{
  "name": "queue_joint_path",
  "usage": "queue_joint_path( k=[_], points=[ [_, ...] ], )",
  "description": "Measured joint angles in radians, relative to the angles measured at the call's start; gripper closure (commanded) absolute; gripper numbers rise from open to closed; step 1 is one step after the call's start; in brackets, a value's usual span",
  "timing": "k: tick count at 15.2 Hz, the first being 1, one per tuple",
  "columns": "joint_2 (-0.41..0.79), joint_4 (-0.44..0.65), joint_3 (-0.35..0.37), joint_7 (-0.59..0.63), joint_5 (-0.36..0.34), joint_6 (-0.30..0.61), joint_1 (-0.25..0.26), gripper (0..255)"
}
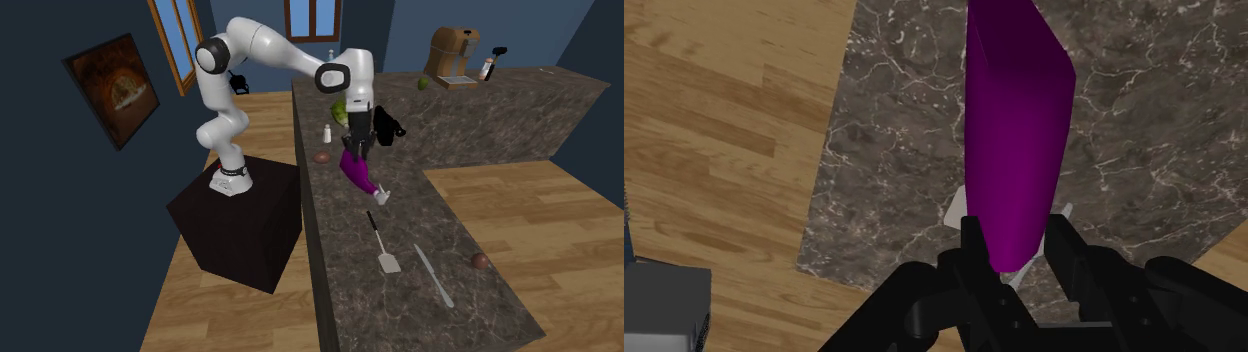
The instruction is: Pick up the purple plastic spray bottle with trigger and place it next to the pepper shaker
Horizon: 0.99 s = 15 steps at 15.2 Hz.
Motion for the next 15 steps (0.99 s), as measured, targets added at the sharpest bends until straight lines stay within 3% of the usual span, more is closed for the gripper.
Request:
queue_joint_path(
  k=[15],
  points=[
    [-0.005, 0.191, 0.005, -0.052, 0.024, -0.191, 0.005, 255]
  ],
)
